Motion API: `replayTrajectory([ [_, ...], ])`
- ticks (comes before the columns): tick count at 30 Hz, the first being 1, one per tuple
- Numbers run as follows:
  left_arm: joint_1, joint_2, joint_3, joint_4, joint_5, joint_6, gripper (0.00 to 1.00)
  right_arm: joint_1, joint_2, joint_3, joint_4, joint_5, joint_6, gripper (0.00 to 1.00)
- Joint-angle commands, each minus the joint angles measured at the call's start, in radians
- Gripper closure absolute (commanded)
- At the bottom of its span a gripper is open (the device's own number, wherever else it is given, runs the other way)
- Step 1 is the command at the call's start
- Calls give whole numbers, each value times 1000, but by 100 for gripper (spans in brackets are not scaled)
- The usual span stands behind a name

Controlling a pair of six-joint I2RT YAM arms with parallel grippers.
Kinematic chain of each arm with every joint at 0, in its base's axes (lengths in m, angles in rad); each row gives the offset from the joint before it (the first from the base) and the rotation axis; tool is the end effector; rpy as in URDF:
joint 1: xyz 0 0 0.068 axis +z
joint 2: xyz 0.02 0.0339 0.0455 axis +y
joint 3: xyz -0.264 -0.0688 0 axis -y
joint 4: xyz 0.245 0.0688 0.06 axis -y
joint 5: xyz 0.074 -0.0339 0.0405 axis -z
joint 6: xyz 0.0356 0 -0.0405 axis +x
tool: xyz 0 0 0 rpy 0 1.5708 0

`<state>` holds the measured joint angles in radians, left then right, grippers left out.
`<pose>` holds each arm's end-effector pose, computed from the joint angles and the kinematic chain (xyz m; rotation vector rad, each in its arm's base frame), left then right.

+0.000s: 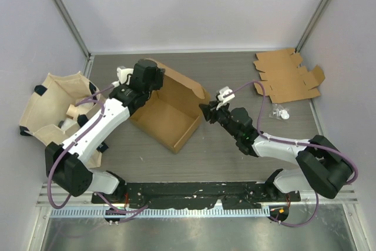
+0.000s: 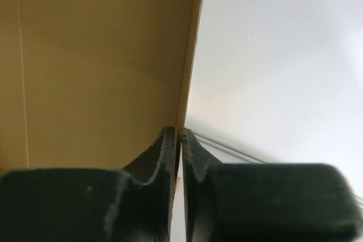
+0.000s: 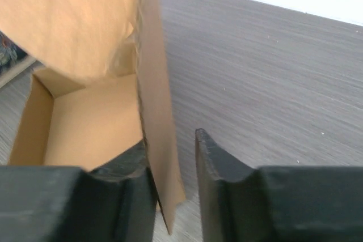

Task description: Fold the paper box

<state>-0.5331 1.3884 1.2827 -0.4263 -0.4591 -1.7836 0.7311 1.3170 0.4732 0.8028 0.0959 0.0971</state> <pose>0.2779 -0.1457 0.3532 -1.5010 1.5854 -0.9309 0.2038 0.1782 0.2214 -0.4392 1.5809 0.5610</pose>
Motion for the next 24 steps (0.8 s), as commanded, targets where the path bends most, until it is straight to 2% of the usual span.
replayTrajectory([
  [1, 13, -72, -58, 79, 30, -27, 70, -18, -4, 73, 162, 38, -40, 72],
  [2, 15, -104, -71, 95, 37, 5, 36, -38, -7, 76, 135, -26, -33, 76],
  [3, 16, -121, -80, 103, 46, 79, 23, -64, -9, 81, 119, -83, -27, 82],
  [4, 21, -143, -100, 125, 94, 145, 1, -131, -2, 91, 110, -172, -19, 83],
  [5, 21, -184, -111, 135, 118, 200, 0, -162, 4, 102, 90, -346, -13, 86],
  [6, 22, -212, -121, 147, 146, 334, 0, -197, 20, 116, 69, -422, -16, 87],
  [8, 27, -312, -137, 118, 229, 474, 0, -258, 31, 177, -58, -571, -63, 91],
  [9, 27, -351, -150, 106, 253, 683, 0, -272, 43, 203, -117, -629, -115, 92],
  [12, 27, -486, -169, 137, 437, 1063, 0, -334, 67, 300, -292, -777, -190, 96],
  [13, 27, -508, -158, 108, 515, 1281, 0, -344, 88, 342, -321, -807, -215, 96],
  [15, 28, -525, -123, 25, 603, 1480, 0, -360, 105, 390, -462, -890, -295, 99],
  [16, 27, -511, -102, -9, 643, 1633, 0, -363, 120, 427, -508, -907, -368, 98],
  [17, 28, -488, -70, -46, 766, 1711, 0, -372, 126, 438, -549, -918, -394, 99],
  [18, 24, -455, 10, -152, 845, 1841, 2, -380, 136, 452, -574, -962, -414, 99],
  [19, 13, -398, 44, -184, 849, 1966, 4, -386, 149, 479, -612, -973, -430, 99],
  [22, -31, -251, 211, -343, 852, 2165, 1, -414, 163, 499, -623, -989, -428, 98],
  [23, -47, -218, 240, -365, 727, 2273, 1, -415, 171, 499, -622, -993, -425, 99],
  [24, -76, -151, 292, -379, 694, 2311, 1, -415, 171, 505, -625, -998, -424, 99],
])
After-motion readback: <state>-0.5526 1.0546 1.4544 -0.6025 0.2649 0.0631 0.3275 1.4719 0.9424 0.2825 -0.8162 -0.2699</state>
